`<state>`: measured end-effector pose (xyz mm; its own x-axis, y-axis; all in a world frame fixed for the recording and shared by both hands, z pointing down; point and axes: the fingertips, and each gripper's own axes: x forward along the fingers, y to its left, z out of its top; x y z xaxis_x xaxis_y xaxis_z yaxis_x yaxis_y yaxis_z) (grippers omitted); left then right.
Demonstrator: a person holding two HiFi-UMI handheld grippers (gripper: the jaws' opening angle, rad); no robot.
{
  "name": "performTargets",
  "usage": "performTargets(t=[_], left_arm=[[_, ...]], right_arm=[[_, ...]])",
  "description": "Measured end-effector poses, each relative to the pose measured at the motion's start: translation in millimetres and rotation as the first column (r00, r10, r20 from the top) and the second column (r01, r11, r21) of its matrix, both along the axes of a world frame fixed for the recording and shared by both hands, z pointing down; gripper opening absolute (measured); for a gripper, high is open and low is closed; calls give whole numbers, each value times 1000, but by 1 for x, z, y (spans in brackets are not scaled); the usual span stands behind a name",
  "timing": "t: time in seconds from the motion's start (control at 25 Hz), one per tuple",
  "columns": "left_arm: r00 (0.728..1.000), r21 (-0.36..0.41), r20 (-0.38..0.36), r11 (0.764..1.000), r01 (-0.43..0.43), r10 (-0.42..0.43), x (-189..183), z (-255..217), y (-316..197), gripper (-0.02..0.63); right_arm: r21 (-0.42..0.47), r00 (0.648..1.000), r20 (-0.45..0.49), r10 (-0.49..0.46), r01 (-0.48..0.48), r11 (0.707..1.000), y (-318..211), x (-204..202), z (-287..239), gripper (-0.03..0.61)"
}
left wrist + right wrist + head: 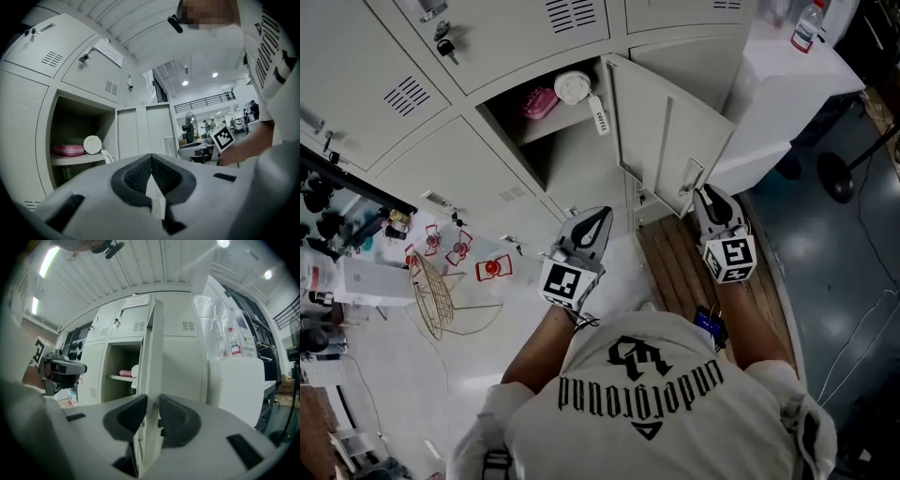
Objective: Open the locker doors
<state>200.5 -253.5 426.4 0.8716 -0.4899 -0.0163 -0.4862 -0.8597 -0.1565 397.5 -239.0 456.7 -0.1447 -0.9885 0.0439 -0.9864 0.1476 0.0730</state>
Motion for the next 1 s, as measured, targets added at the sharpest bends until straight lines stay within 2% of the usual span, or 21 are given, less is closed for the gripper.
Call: performTargets(t=[0.2,0.32,0.48,0.6,0.76,1.0], left_arm=[[999,-11,1,999,38,-38,10,-2,3,8],[999,12,10,999,36,-36,14,0,4,6],[999,2,0,999,37,-37,16,-6,5,7],[1000,29,0,999,18,-18,15,-10,5,6],[999,-14,-34,1000,17,-17,7,-23,4,8],[999,31,-33,1000,1,0,-29,-43,-12,8]], right_arm=[[11,999,3,-50,50,999,-1,0,0,92],[15,998,2,-58,58,998,-1,-1,-1,103],[32,999,3,-52,52,998,5,-4,-8,177],[69,999,-14,-35,36,997,15,-12,-18,209],[104,1000,-10,-19,20,994,28,-34,-33,221],[166,998,-7,-54,55,985,27,-100,-72,228]])
